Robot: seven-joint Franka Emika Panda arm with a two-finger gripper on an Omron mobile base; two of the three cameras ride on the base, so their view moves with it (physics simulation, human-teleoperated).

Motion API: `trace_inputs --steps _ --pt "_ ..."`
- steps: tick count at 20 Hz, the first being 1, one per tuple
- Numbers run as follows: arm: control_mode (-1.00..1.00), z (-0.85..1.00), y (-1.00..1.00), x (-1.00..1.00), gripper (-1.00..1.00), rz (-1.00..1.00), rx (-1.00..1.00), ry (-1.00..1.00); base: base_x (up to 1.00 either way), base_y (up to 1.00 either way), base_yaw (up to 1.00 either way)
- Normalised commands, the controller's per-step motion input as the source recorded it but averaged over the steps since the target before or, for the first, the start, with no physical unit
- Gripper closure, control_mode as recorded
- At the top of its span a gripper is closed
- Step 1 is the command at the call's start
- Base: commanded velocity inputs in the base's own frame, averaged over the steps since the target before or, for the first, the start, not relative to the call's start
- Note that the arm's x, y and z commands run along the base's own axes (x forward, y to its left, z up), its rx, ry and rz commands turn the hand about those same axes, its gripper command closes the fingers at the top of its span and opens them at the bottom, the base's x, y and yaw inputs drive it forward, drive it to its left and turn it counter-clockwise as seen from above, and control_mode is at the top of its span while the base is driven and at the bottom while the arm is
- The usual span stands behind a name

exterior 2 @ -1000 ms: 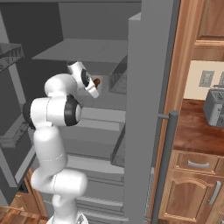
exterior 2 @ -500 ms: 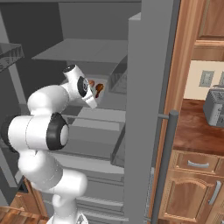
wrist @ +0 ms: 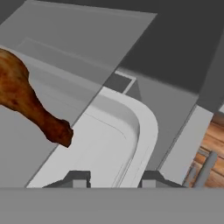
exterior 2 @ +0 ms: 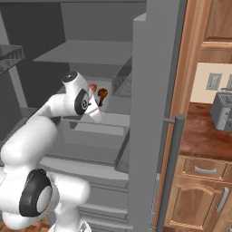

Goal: Place the tupperware containing the chicken drumstick and sweet potato meal in the microwave. Close the microwave door and press the start button to reheat the meal.

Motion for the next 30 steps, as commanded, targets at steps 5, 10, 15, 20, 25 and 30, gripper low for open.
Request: trace_inputs --steps 5,10,15,20,25,30 --pt "-1.00 0.49 0.00 -0.93 1.00 0.06 -0.01 0.06 0.00 0.00 0.00" --pt "-1.00 0.25 0.00 -0.44 1.00 0.05 0.00 0.01 0.00 0.00 0.00" --pt "-1.00 0.28 0.00 -0.55 1.00 0.04 0.00 0.00 0.00 0.00 0.00" --pt "1.00 0.05 0.00 -0.07 1.00 0.01 0.00 0.00 0.00 0.00 0.00" --pt "1.00 0.00 0.00 0.00 1.00 0.00 0.00 0.00 -0.53 0.00 0.10" --pt "1.00 0.00 0.00 0.00 1.00 0.00 0.00 0.00 -1.00 0.00 0.25"
